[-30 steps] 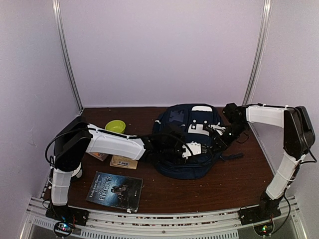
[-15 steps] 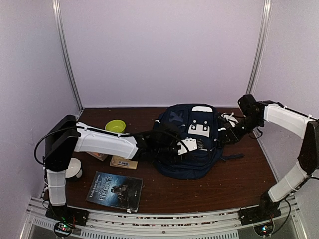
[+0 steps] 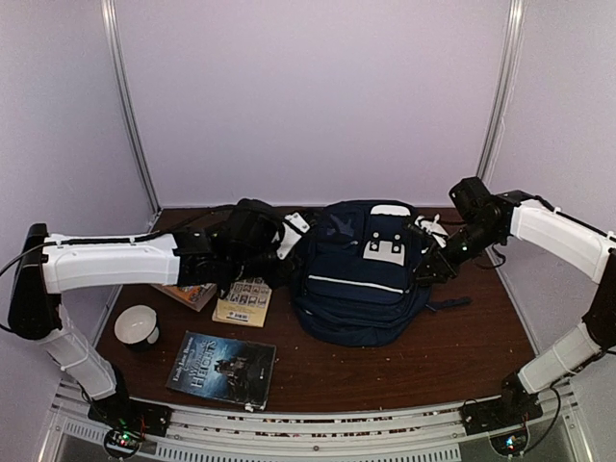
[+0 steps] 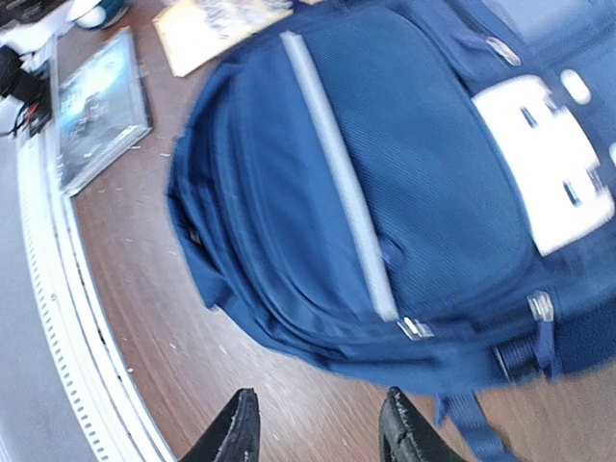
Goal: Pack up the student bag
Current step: Rotate the book at the corner of the board.
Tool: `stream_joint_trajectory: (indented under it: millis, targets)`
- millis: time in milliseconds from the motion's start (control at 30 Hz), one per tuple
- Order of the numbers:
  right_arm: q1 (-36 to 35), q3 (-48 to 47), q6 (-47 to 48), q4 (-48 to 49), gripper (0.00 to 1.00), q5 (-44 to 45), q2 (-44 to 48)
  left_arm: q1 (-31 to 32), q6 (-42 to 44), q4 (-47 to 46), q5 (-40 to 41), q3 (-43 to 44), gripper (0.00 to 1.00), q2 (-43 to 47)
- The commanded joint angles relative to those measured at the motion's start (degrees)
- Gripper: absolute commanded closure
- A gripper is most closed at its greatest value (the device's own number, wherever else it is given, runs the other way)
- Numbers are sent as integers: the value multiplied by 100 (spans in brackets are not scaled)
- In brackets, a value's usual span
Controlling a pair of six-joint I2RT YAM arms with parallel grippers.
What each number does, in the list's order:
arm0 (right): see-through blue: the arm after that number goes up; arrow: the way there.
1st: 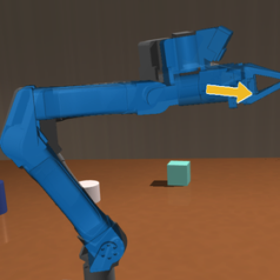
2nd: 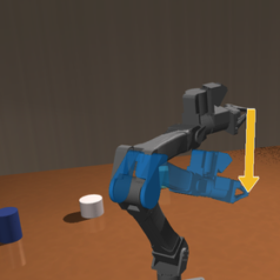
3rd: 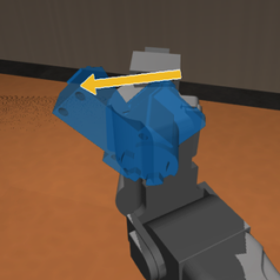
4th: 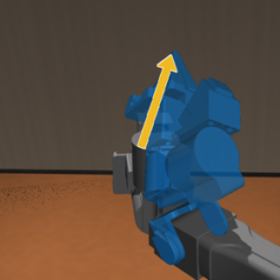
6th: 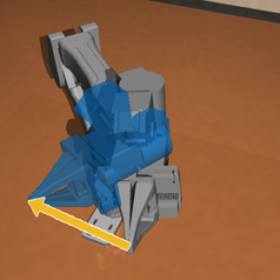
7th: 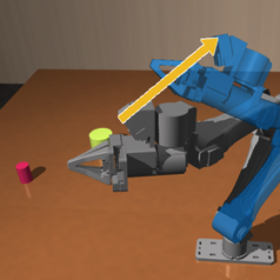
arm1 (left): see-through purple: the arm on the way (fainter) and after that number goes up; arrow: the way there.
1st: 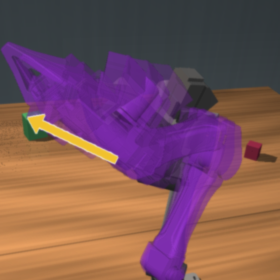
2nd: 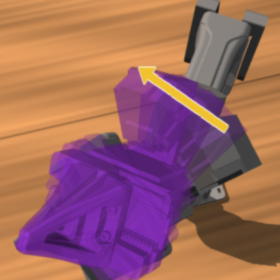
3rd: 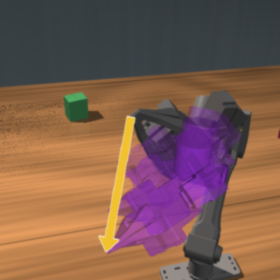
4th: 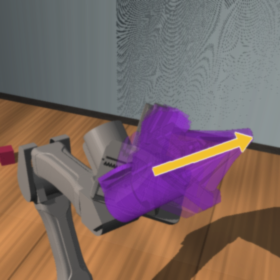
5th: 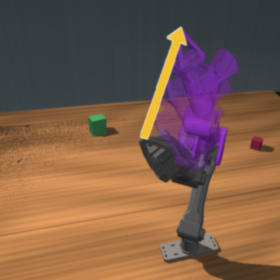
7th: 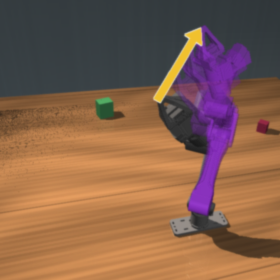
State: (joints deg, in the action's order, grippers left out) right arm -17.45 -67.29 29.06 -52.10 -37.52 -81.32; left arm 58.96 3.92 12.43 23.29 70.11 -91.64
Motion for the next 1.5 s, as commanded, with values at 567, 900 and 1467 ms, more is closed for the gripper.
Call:
stream_joint_trajectory:
  millis: [567,900,1467]
  targets:
    - [-3531,-3155,-963,1,53,-243,-3334,-249,-6709,3099,-1347,-3090,34,2674]
    - [-3901,-4510,-1859,253,47,-706,-5163,-151,-7755,2811,-2073,-3715,33,2648]
    - [-4004,-4293,-1955,337,69,-1283,-5593,-113,-7227,1992,-1677,-3826,34,1754]
